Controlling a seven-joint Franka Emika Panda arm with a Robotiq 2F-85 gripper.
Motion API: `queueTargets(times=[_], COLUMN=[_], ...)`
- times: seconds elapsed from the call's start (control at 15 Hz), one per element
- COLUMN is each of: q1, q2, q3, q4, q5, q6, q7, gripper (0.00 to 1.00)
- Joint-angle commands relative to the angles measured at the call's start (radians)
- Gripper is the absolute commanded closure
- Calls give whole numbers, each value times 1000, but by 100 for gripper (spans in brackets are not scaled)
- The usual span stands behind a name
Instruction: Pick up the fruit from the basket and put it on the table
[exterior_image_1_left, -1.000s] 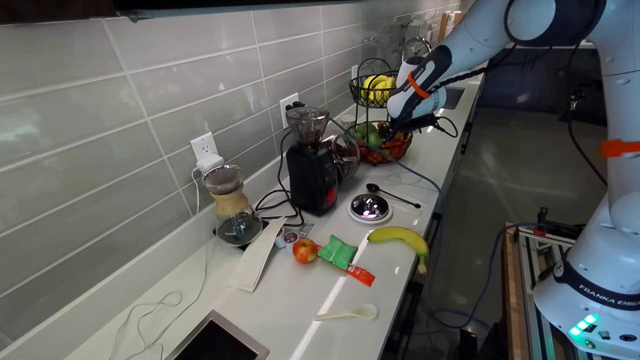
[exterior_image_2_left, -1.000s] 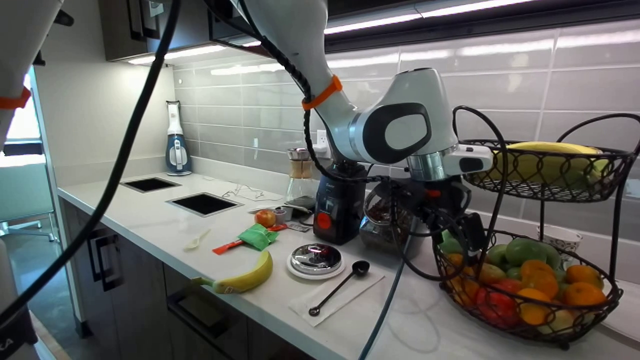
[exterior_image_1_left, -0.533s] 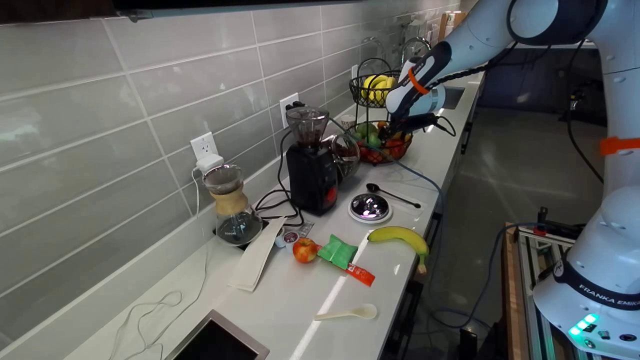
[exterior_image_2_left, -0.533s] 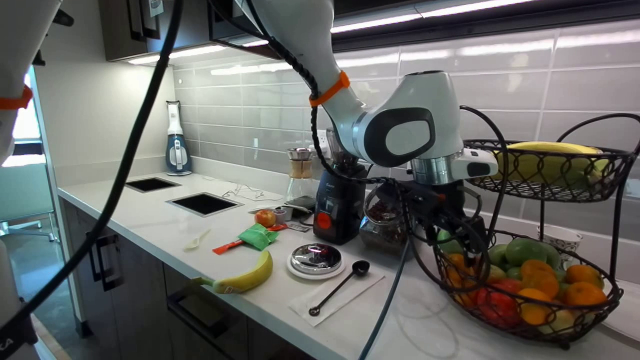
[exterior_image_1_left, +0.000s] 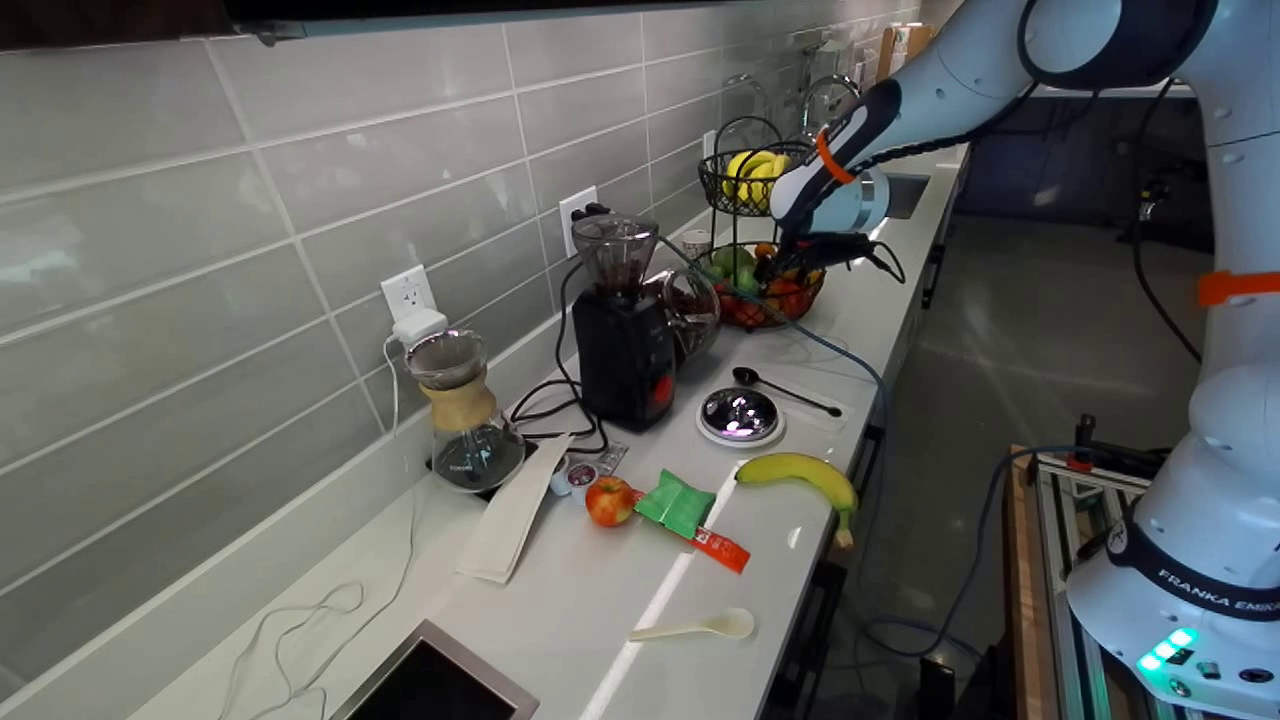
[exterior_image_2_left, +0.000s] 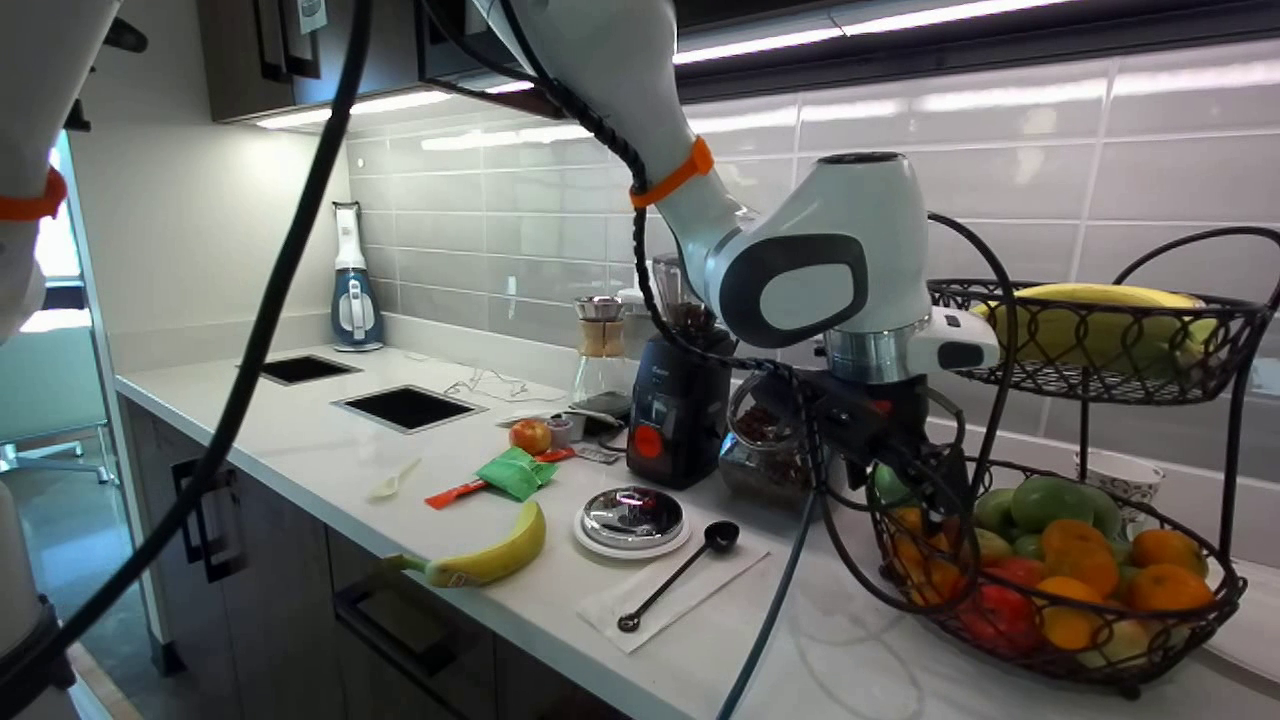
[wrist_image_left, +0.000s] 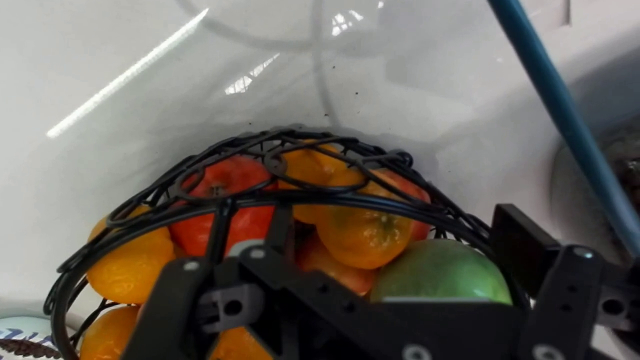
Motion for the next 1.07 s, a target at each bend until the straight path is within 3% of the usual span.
queueTargets(times=[0.0, 0.6, 1.0], q1=[-50, -150, -22], q2=[11, -18, -15], q3=[62, 193, 35], q4=[-14, -91, -100], q5=[76, 111, 41], q6=[116, 290, 308], q7=[-78, -100, 33], gripper=[0, 0, 0])
